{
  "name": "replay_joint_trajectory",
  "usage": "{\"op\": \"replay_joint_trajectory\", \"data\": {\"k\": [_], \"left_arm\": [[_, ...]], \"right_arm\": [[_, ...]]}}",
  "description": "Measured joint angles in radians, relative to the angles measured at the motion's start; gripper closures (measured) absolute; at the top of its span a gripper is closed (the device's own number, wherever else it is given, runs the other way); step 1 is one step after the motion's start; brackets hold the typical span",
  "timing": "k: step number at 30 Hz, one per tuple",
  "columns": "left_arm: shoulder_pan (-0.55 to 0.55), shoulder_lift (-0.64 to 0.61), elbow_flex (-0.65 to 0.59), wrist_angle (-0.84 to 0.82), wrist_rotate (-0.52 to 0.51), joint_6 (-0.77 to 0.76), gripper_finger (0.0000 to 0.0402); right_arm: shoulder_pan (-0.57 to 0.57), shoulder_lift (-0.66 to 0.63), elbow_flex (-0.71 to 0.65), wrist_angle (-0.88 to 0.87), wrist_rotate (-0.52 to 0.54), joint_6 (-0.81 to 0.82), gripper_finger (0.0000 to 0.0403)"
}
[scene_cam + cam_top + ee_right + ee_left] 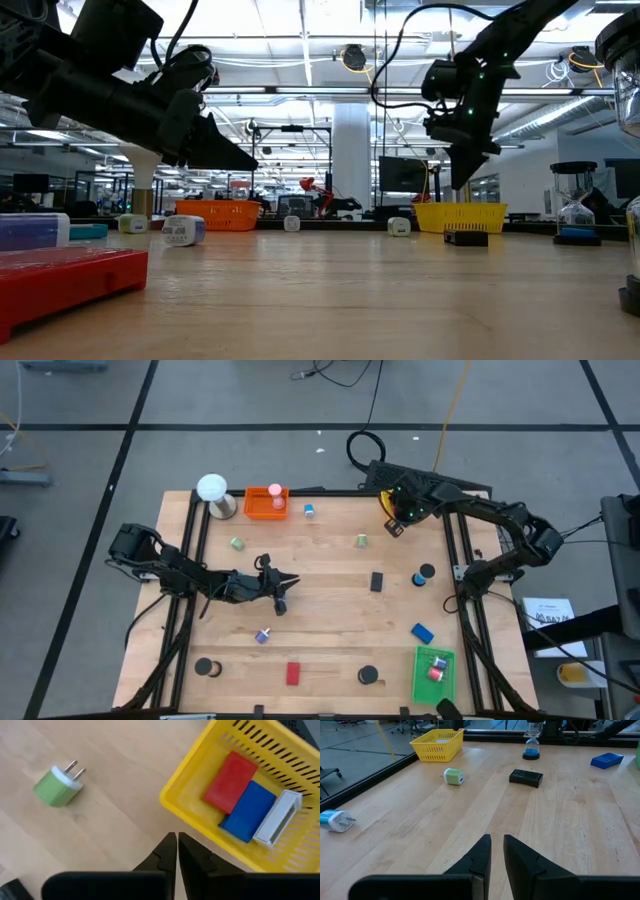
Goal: Pick & Place Office items
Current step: Put the right green charger adapter into the green basket
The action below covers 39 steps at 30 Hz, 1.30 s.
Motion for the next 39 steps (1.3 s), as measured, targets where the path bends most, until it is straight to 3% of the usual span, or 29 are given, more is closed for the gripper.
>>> {"op": "replay_joint_trajectory", "data": {"k": [9,22,31,36,39], "left_arm": [[0.0,0.0,0.0,0.0,0.0,0.0,0.0346],[0.0,0.0,0.0,0.0,0.0,0.0,0.0346],[0.0,0.0,0.0,0.004,0.0,0.011,0.0346],[0.0,0.0,0.0,0.007,0.0,0.029,0.0346],[0.0,0.0,0.0,0.007,0.0,0.024,0.0346]], "right_arm": [[-0.006,0.115,0.0,0.019,-0.009,-0.041,0.04],[-0.008,0.125,0.0,0.152,-0.009,-0.035,0.0399],[0.039,0.03,0.0,0.145,-0.008,-0.028,0.0399],[0.105,-0.038,0.0,0.16,-0.006,0.064,0.0399],[0.163,-0.057,-0.02,0.261,-0.008,0.144,0.0399]]}}
